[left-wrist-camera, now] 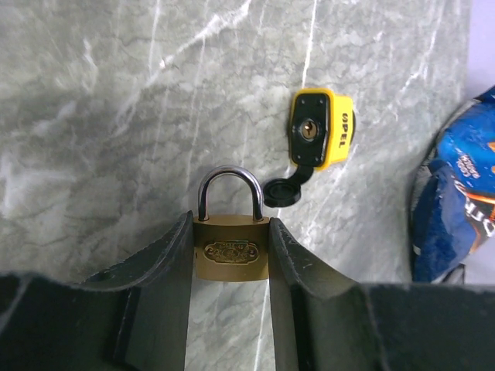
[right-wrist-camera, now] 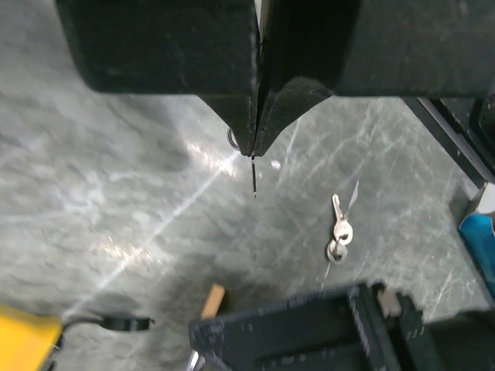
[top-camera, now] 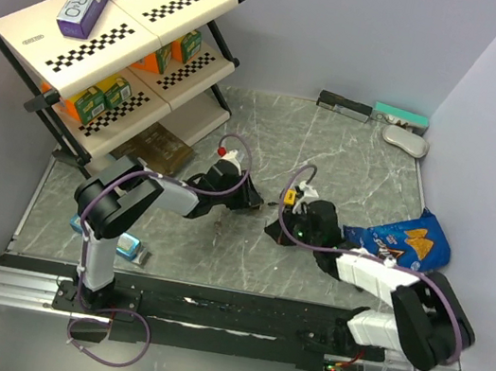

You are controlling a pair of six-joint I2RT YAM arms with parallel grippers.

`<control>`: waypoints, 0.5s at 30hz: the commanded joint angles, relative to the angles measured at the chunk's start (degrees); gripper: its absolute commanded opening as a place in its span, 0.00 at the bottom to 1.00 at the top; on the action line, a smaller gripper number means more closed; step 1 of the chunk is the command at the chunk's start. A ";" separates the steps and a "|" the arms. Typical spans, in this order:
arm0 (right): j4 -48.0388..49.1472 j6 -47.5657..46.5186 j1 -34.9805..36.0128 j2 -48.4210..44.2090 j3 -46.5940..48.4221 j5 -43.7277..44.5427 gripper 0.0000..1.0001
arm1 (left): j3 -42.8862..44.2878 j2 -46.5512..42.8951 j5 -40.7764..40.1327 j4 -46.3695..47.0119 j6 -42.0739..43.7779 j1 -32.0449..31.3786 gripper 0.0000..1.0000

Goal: Unlock with the key

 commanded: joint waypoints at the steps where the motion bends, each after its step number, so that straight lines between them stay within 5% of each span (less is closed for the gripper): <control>1: 5.09 1.93 0.88 5.86 4.80 0.60 0.00 | -2.39 2.04 3.13 -1.07 -2.09 -0.42 0.01; 15: 5.62 4.04 1.40 17.65 11.22 0.08 0.00 | -2.92 3.45 4.19 1.40 -2.70 -0.16 0.01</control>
